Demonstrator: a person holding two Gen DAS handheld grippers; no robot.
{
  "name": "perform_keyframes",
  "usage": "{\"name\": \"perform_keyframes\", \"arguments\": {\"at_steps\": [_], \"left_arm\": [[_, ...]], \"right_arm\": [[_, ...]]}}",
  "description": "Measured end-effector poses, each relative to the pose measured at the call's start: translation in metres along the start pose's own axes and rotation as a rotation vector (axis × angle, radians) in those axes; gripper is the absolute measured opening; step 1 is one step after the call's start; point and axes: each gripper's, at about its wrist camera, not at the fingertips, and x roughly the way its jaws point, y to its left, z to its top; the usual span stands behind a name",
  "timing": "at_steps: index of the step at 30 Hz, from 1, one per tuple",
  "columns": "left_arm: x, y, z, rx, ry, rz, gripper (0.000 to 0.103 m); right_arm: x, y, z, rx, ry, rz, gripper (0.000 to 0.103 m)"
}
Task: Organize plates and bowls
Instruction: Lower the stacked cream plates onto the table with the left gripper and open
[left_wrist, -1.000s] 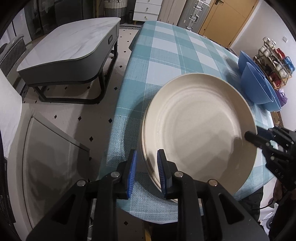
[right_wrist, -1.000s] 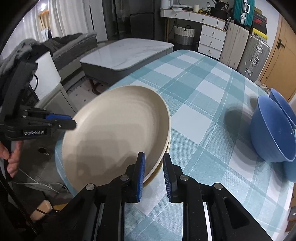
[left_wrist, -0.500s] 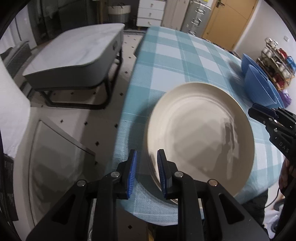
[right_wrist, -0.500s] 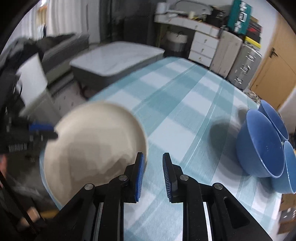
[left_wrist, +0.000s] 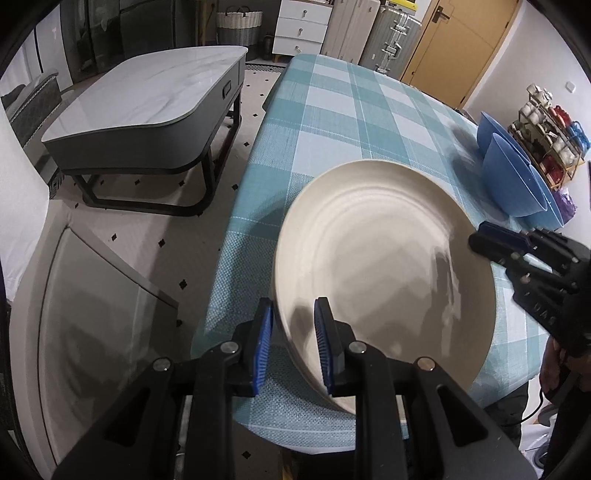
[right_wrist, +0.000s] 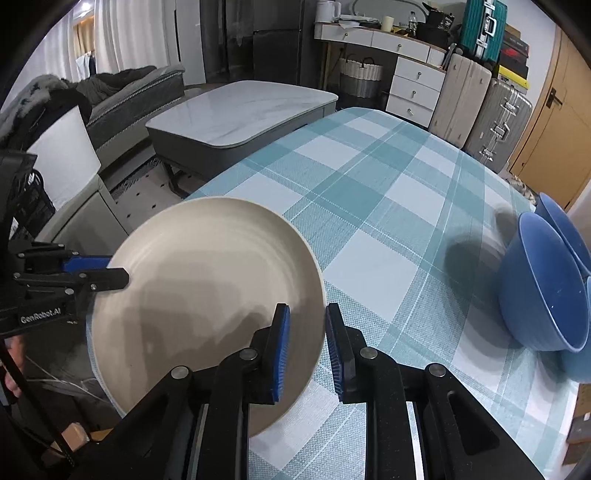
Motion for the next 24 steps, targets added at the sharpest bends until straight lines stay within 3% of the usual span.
{"name": "perform_keyframes", "arguments": {"at_steps": [10, 17, 20, 21, 24], "left_arm": [[0.001, 0.0, 0.0, -0.002, 0.011, -0.006, 0.022], [-0.021, -0.004, 0.004, -0.006, -0.066, 0.027, 0.022], [-0.035, -0.012, 0.006, -0.002, -0.124, 0.04, 0.033], [-0.041, -0.016, 0.006, 0.0, -0.152, 0.049, 0.045], [-0.054, -0.027, 0.006, 0.014, -0.214, 0.062, 0.048]], "right_arm": [[-0.006, 0.004, 0.001, 0.014, -0.011, 0.014, 0.02], [-0.044, -0.006, 0.002, 0.072, -0.142, 0.033, 0.022], [-0.06, -0.014, 0.0, 0.118, -0.188, 0.055, 0.035], [-0.066, -0.016, -0.001, 0.126, -0.207, 0.054, 0.039], [-0.079, -0.018, -0.006, 0.135, -0.245, 0.037, 0.057]]}}
